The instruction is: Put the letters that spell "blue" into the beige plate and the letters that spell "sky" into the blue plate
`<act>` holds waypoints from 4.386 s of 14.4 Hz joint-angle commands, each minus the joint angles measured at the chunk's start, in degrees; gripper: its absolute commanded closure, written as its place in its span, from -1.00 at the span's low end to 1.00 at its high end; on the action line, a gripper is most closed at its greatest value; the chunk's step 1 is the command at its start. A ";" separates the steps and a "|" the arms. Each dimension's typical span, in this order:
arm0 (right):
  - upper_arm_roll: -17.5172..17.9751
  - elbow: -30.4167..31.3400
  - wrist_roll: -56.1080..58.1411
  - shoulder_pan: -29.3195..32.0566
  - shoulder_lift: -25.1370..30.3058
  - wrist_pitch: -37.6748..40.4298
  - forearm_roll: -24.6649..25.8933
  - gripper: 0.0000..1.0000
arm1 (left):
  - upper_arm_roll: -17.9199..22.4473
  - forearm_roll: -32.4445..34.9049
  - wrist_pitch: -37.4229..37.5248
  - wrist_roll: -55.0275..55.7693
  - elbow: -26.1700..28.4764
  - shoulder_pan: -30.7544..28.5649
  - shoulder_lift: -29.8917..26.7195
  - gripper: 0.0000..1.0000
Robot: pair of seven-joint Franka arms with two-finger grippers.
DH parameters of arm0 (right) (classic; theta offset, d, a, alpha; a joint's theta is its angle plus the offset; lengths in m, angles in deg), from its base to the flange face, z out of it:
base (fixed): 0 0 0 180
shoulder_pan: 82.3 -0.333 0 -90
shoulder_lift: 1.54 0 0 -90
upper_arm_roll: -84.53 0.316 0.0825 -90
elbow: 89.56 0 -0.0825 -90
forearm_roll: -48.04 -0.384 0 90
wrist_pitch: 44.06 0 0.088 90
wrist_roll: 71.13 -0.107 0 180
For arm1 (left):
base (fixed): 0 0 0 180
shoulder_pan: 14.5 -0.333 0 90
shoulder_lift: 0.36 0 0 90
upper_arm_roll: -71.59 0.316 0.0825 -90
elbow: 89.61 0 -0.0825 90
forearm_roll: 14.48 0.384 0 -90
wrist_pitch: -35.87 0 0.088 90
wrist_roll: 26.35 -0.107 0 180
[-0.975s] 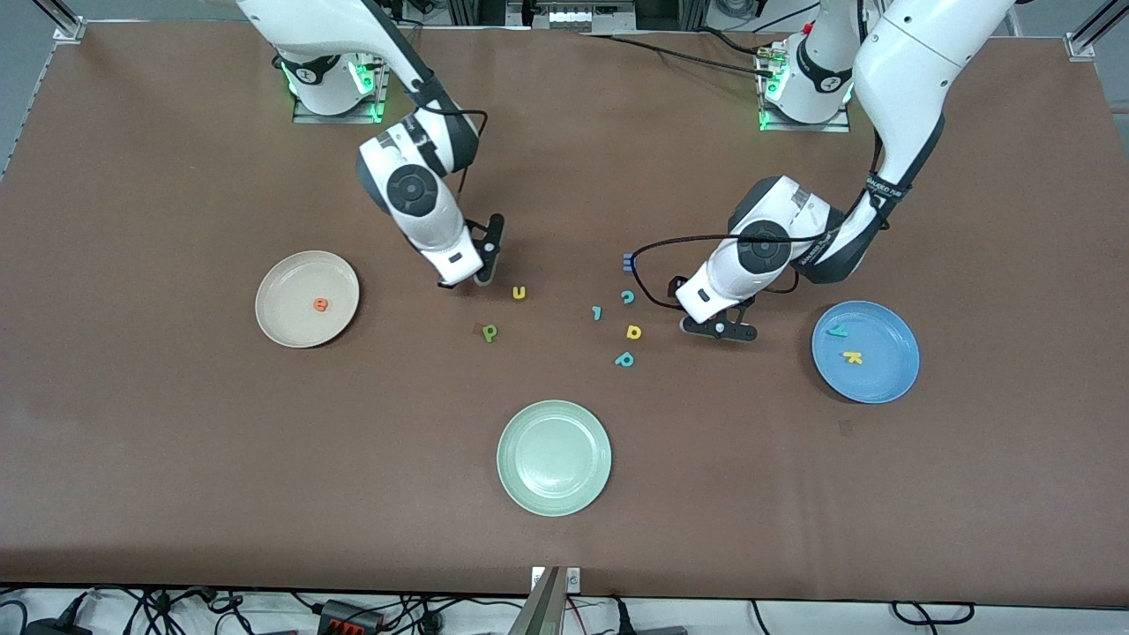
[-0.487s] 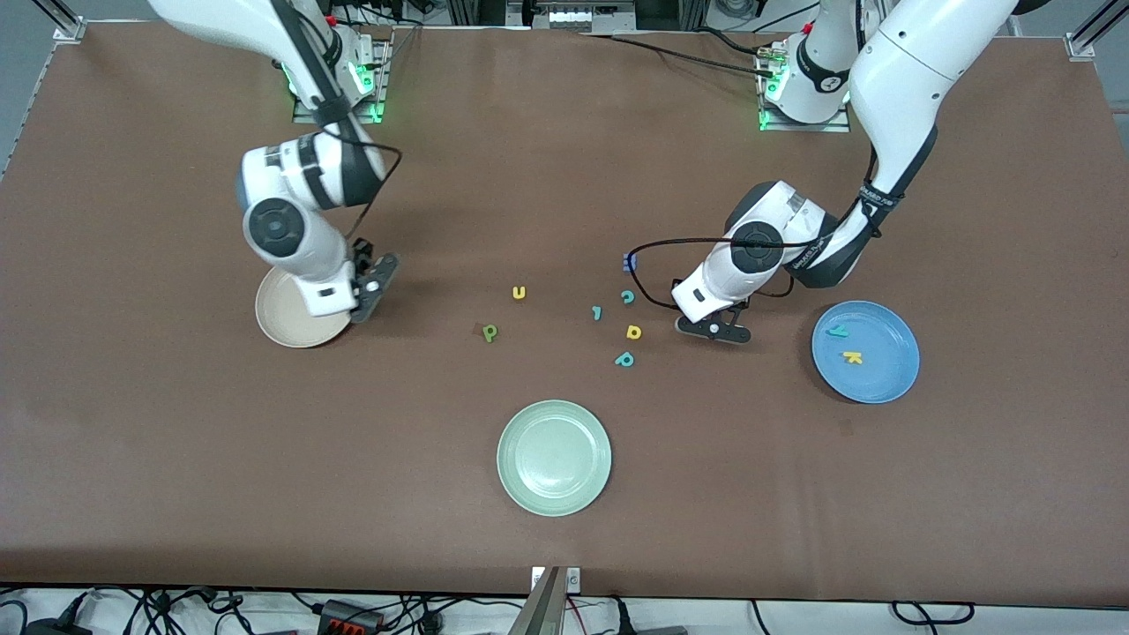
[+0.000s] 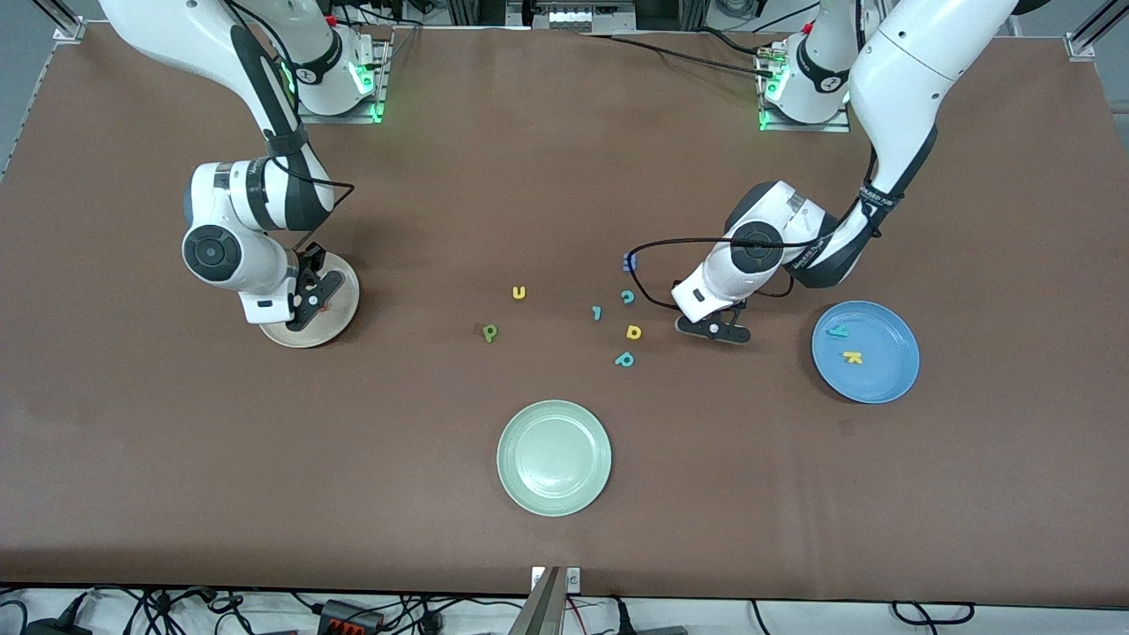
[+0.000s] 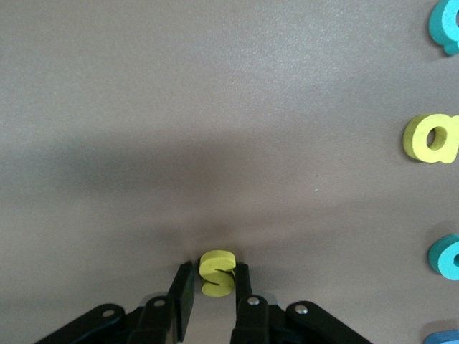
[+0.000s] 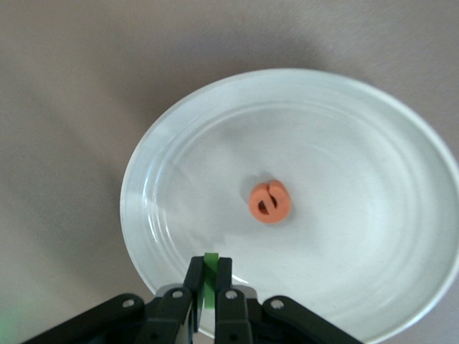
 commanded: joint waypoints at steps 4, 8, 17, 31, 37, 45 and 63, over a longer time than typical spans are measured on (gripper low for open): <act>0.58 -2.37 -4.20 -0.94 0.23 1.37 -0.70 -1.00 | 0.00 1.58 0.47 0.75 -0.99 -0.24 0.01 0.77; 0.58 -10.36 -21.03 -6.47 -2.22 1.73 -0.88 -1.00 | -0.35 1.58 13.61 -0.04 -7.56 -1.11 -2.54 0.77; 0.58 -26.89 -44.98 -14.48 -14.00 1.73 -19.51 -1.00 | -0.27 1.66 33.97 -18.92 -18.06 -15.95 -2.10 0.75; 0.58 -33.76 -51.25 -21.95 -23.68 -1.08 -18.90 -0.38 | -3.06 2.28 35.25 -19.55 -21.28 -22.65 -1.57 -1.00; 0.49 -34.90 -50.63 -22.56 -25.09 -2.66 -17.84 -0.24 | -8.87 2.02 47.06 -19.82 -37.11 -23.26 -3.49 -1.00; 0.49 -35.70 -50.46 -22.57 -25.88 -2.75 -15.21 0.10 | -9.51 -2.87 58.31 -21.04 -46.19 -22.13 -11.83 -1.00; -12.50 -29.56 -42.90 -17.21 -14.63 19.74 -14.94 0.63 | 25.49 -16.27 34.67 -31.07 -14.36 2.14 -35.59 -1.00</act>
